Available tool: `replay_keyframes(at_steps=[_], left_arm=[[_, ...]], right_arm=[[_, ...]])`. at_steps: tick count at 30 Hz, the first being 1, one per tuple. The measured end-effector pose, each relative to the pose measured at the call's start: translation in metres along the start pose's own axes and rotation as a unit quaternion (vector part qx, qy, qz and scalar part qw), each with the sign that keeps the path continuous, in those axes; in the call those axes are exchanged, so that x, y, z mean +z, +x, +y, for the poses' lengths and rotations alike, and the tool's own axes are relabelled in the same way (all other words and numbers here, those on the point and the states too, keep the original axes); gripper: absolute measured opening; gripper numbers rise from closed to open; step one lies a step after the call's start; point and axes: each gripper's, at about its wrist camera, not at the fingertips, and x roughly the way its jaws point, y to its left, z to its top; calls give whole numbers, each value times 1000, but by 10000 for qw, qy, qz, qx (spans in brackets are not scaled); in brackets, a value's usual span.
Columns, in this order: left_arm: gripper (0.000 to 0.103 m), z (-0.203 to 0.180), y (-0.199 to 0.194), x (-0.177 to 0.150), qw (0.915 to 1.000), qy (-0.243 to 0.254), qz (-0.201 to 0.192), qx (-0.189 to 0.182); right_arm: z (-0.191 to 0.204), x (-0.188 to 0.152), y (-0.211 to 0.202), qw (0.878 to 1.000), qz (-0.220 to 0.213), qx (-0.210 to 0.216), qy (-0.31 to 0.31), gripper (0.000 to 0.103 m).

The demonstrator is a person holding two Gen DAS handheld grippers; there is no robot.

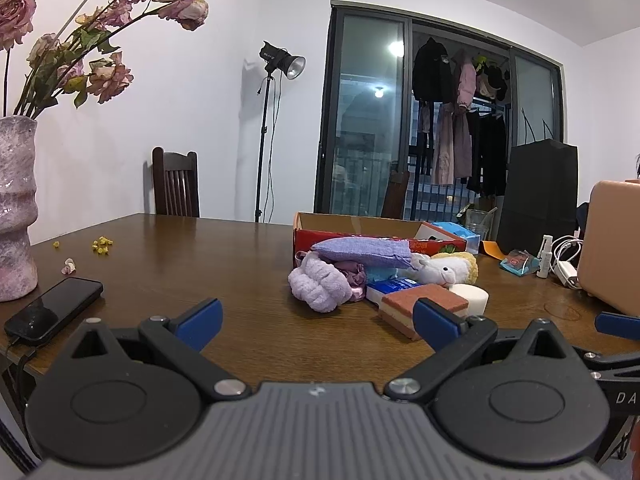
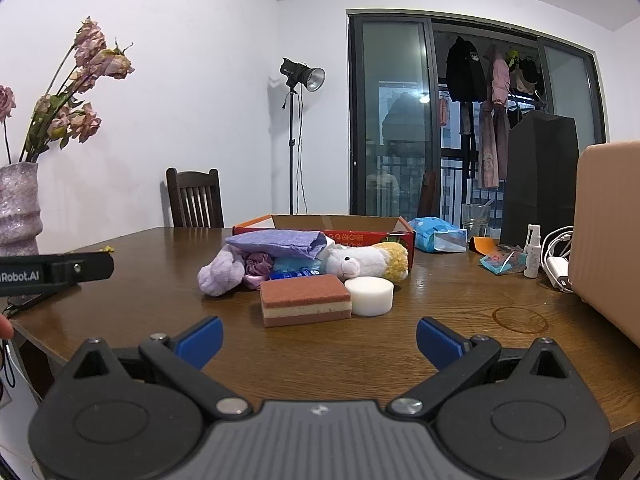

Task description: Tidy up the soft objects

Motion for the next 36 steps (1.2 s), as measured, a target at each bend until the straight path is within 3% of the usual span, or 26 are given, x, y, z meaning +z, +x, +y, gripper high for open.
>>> replay_keyframes(at_steps=[36], left_arm=[[103,-5,1,-7,9999,77,62,-18]], right_arm=[[0,-4,4,9999,94,-16,92,103]])
